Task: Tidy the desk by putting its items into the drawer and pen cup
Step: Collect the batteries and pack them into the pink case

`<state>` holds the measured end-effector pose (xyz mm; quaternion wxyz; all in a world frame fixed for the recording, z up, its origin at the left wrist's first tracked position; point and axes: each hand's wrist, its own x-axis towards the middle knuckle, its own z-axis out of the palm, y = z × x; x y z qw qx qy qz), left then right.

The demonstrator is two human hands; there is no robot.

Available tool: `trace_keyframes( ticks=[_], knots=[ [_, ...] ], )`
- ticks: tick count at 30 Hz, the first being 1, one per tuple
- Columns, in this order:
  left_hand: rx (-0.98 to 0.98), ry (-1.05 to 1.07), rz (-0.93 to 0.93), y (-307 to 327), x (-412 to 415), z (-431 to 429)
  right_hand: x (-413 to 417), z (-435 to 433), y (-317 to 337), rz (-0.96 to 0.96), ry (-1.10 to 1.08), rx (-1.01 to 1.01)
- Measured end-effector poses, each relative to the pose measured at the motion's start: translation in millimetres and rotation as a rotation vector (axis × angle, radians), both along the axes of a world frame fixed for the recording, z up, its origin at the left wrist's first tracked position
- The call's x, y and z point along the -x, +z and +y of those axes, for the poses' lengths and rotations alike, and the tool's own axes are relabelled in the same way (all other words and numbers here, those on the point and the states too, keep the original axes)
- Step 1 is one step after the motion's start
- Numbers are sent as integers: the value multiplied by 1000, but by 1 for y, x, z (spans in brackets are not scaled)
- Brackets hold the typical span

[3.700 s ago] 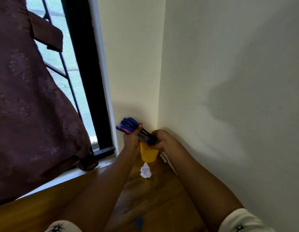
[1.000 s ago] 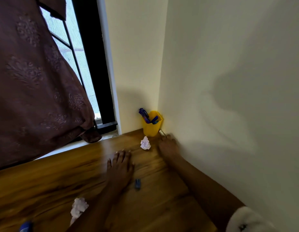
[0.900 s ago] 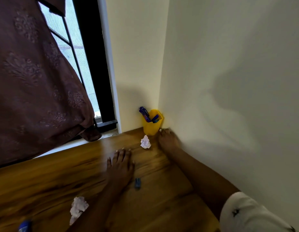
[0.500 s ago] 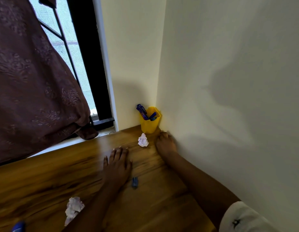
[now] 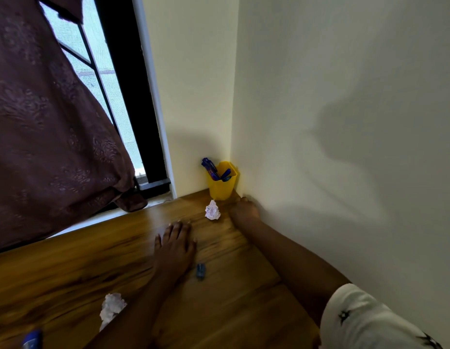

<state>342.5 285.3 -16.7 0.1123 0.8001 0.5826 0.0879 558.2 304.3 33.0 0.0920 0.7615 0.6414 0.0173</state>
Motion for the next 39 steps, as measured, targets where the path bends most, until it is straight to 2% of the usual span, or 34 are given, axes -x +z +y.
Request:
trace_keyframes(
  ticks=[4,5,6,8,10,12,15,17,20,22,25,29,32,34,36,39],
  knots=[
    [94,-4,-55,3,0,10,-7,-20,25,466,-32,-177],
    [163,15,-145,6,1,14,-7,-28,33,623,-13,-214],
    [262,62,-318,13,1,15,-6,-36,39,794,6,-231],
    [456,216,-814,36,1,10,6,-55,55,1017,84,-254],
    [641,363,-1272,59,-1,-1,24,-72,68,1080,199,-282],
    [876,400,-1626,76,2,-22,48,-90,85,1026,303,-288],
    [1029,355,-1900,89,19,-59,89,-116,112,919,515,-201],
    [1061,309,-1986,95,37,-85,119,-130,118,754,639,-128],
    [1058,329,-2059,101,65,-122,159,-151,115,555,685,-9],
    [1028,329,-2134,97,88,-141,181,-169,118,594,724,-15],
    [1008,363,-2237,94,125,-168,208,-194,132,800,687,-90],
    [985,410,-2296,84,183,-207,241,-218,131,1106,504,-431],
    [889,336,-2313,72,231,-235,262,-227,117,1250,294,-569],
    [819,256,-2362,63,259,-251,272,-230,103,1241,213,-556],
    [737,264,-2393,48,290,-259,284,-235,87,1168,174,-481],
    [540,340,-2201,33,321,-275,298,-244,59,974,123,-316]
  ],
)
